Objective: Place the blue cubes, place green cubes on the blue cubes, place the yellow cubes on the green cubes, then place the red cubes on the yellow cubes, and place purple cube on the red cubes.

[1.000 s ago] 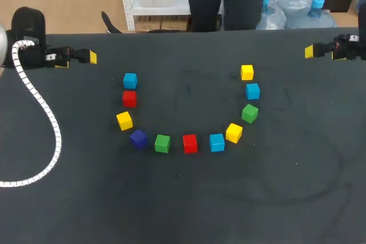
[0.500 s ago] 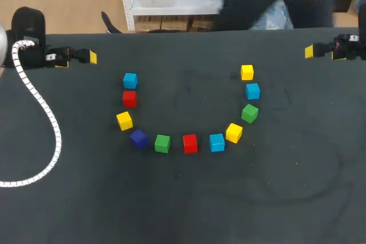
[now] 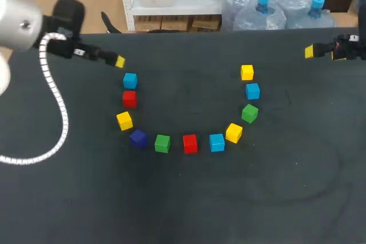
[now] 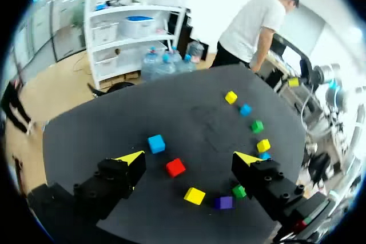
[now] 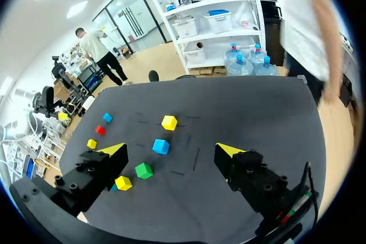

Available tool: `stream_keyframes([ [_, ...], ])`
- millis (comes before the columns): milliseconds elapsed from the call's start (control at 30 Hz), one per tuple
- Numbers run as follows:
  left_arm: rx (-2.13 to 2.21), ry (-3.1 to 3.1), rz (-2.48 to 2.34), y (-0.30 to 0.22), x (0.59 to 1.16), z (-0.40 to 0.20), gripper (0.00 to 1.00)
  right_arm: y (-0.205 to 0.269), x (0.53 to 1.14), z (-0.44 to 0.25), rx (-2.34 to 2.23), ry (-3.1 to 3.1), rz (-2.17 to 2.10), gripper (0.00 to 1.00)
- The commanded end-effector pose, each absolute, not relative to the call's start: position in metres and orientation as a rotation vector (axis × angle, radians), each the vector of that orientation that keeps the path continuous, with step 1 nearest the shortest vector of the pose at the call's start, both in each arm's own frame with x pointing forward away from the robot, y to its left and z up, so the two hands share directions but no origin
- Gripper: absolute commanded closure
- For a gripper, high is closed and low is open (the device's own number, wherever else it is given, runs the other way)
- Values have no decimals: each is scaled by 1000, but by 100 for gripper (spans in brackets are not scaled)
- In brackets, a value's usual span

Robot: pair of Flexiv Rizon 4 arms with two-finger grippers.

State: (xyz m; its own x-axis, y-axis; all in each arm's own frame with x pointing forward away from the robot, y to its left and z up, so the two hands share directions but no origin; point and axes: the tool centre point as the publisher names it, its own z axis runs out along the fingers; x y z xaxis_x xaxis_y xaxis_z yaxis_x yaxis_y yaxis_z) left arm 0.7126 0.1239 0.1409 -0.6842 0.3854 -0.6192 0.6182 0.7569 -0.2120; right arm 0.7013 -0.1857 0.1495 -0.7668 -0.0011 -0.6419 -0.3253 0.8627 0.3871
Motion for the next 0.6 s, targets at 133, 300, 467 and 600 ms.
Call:
stream_keyframes([
  [133,1188,2492,-581,102,736,128,0,-185,701,150,-232,2374,638,0],
  [300,1188,2492,-581,102,736,128,0,-185,701,150,-232,2374,638,0],
  [467,1188,2492,-581,102,736,128,0,-185,701,150,-232,2374,638,0],
  [600,1202,2440,-456,108,734,134,0,-185,701,150,-232,2374,638,0],
])
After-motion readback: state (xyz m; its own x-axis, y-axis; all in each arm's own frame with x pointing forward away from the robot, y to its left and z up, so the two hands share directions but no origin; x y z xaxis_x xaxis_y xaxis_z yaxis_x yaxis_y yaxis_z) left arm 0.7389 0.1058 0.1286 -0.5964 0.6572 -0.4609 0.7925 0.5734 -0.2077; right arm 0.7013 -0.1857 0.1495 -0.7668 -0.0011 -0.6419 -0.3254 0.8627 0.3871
